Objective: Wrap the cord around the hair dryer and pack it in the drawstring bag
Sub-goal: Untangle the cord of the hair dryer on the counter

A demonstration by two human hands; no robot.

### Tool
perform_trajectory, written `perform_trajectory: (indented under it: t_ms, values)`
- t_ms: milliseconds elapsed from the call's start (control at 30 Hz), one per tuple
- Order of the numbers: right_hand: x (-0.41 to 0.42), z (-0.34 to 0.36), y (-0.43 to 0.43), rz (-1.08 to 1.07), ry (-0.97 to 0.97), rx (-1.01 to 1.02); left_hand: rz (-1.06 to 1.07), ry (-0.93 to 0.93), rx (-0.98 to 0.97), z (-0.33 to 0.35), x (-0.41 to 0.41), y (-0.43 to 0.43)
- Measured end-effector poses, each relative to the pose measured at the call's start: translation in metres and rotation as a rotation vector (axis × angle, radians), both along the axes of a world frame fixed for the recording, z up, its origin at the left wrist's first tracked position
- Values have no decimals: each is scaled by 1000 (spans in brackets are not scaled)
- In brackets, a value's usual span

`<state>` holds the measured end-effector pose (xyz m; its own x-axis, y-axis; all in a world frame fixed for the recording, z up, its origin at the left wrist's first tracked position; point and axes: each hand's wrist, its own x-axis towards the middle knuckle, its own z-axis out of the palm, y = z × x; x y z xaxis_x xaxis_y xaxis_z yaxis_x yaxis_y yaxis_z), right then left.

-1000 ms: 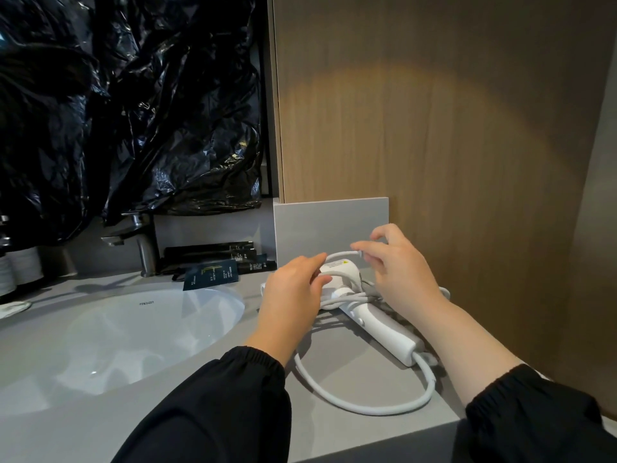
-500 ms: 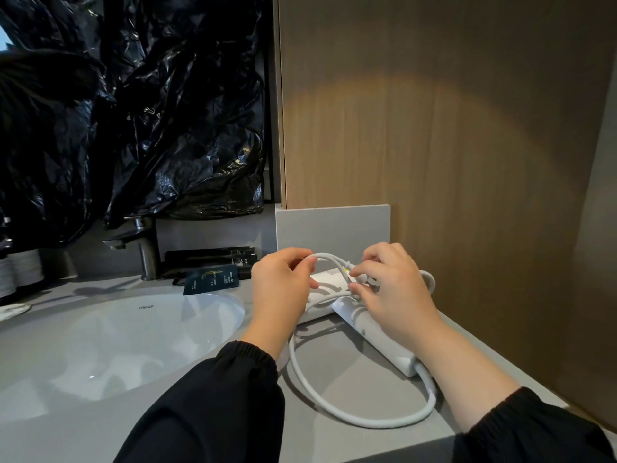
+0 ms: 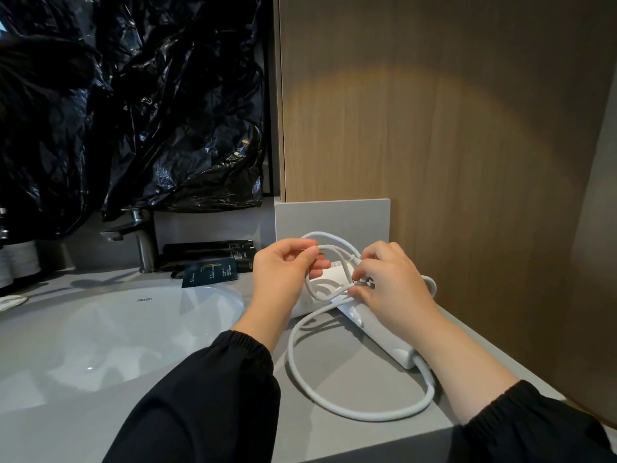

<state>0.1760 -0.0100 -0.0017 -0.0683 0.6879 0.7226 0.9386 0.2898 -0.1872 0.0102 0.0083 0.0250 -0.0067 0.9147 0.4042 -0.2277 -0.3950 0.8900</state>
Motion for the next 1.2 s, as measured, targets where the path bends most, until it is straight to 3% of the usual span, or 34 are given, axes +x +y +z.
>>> perform_trajectory:
  t_ms: [167, 400, 733, 933, 1200]
  values:
    - [1, 2, -1, 25, -66, 9, -15, -6, -9, -2, -1, 2]
    - [2, 3, -4, 99, 125, 19, -4, 75, 25, 1, -8, 2]
    - [5, 1, -9, 95, 391, -4, 168, 523, 248, -7, -7, 3]
    - [2, 4, -13, 132, 537, 15, 148, 437, 231, -8, -3, 3]
    - [0, 3, -15, 209, 498, 85, 172, 355, 252, -6, -1, -1]
